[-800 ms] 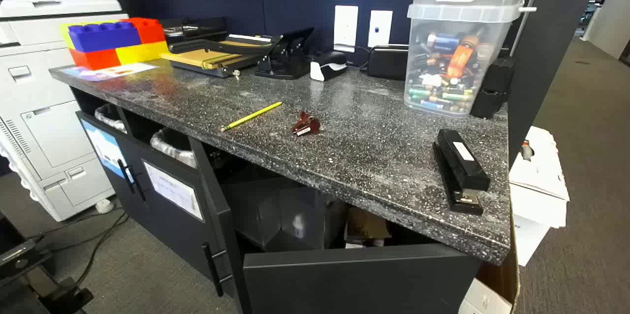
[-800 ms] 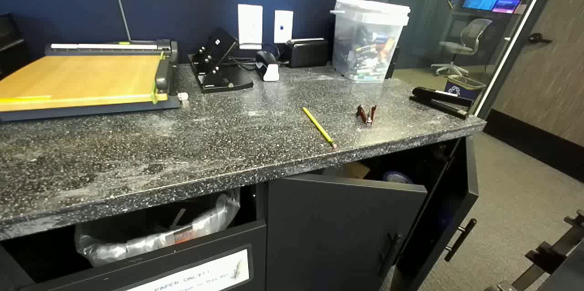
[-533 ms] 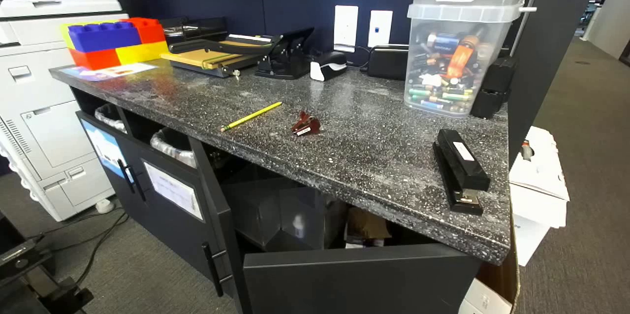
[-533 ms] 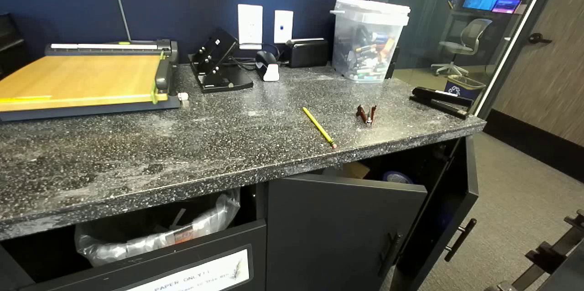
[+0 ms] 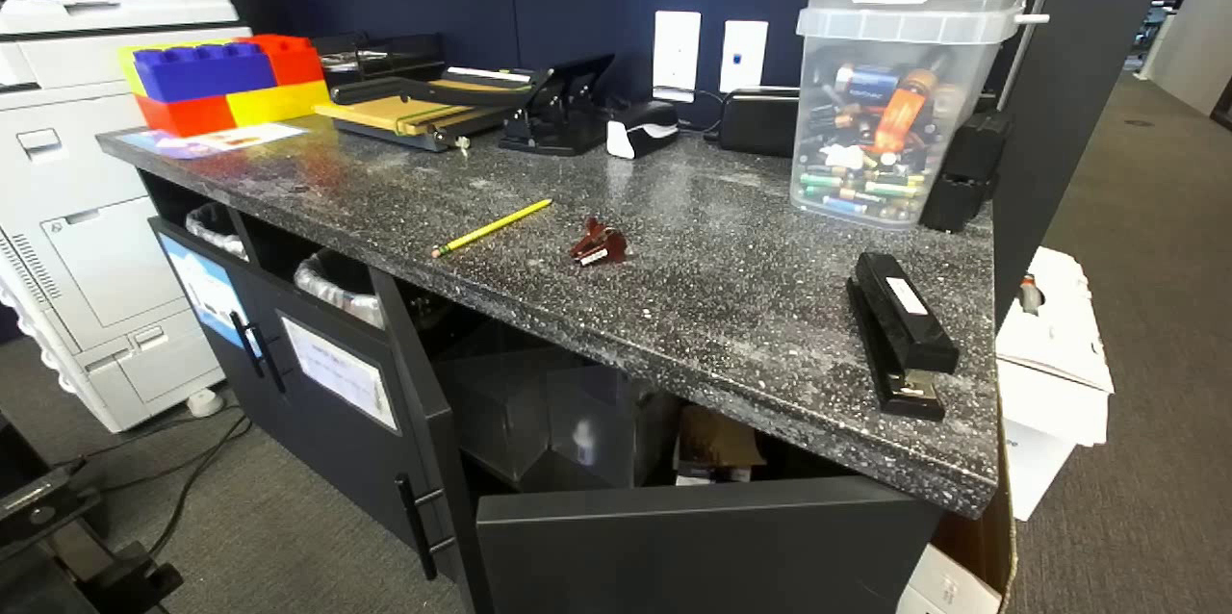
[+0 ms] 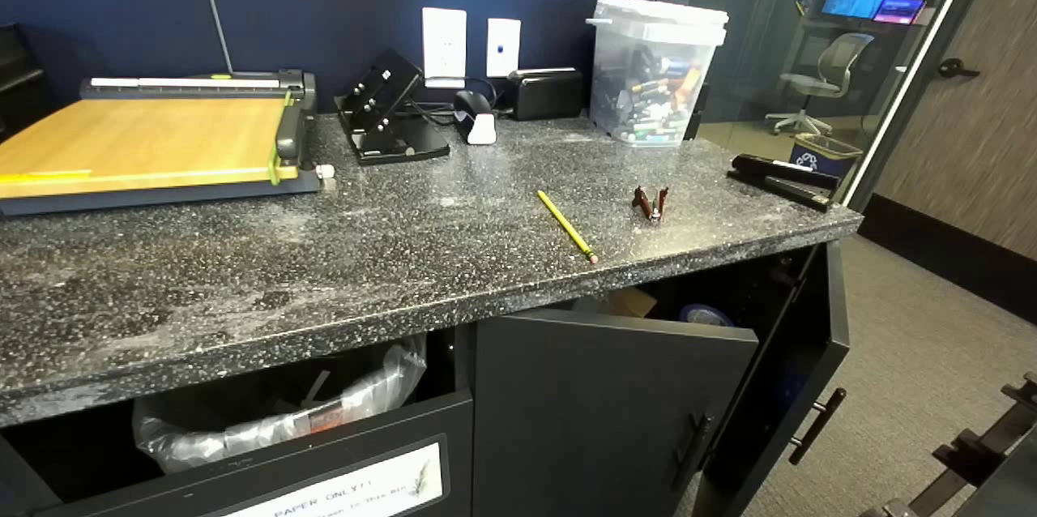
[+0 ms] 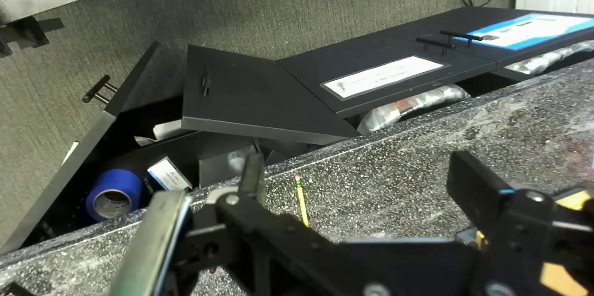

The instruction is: Close the bottom drawer door on the left

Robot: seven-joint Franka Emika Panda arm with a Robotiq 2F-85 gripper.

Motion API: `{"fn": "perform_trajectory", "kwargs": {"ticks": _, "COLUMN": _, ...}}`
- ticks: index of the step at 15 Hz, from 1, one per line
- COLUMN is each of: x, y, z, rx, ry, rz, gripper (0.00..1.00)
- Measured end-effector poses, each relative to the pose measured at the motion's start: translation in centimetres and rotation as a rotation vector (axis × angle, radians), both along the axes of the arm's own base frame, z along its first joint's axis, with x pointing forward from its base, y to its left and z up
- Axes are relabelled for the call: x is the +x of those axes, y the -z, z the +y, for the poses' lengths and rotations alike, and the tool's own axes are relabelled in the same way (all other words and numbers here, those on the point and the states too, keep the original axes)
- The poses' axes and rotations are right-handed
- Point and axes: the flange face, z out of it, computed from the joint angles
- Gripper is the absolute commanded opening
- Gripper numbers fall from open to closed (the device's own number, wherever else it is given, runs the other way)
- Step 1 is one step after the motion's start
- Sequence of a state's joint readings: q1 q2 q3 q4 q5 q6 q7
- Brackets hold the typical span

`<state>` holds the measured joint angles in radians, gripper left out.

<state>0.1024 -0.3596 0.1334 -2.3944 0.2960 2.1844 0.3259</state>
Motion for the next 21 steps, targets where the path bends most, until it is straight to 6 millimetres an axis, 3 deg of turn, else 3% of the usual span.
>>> {"fn": "perform_trajectory", "kwargs": {"ticks": 7, "x": 4.6, "y": 12.2, "z": -1.6, "rx": -0.074, "ry": 0.098, "rz": 0.082, "gripper": 1.0}}
{"fn": "perform_trajectory", "kwargs": {"ticks": 13, "x": 5.6, "y": 21.3, "z": -3.0, "rx": -0.163, "ry": 0.135, "rz": 0.163, "gripper": 1.0}}
{"fn": "perform_trajectory", "kwargs": {"ticks": 17, "x": 5.7, "y": 25.5, "z": -3.0, "rx": -0.2, "ry": 0.141, "rz": 0.224, "gripper": 1.0}}
{"fn": "perform_trajectory", "kwargs": {"ticks": 21, "x": 5.9, "y": 27.5, "z": -2.2, "rx": -0.215, "ry": 0.135, "rz": 0.253, "gripper": 1.0}}
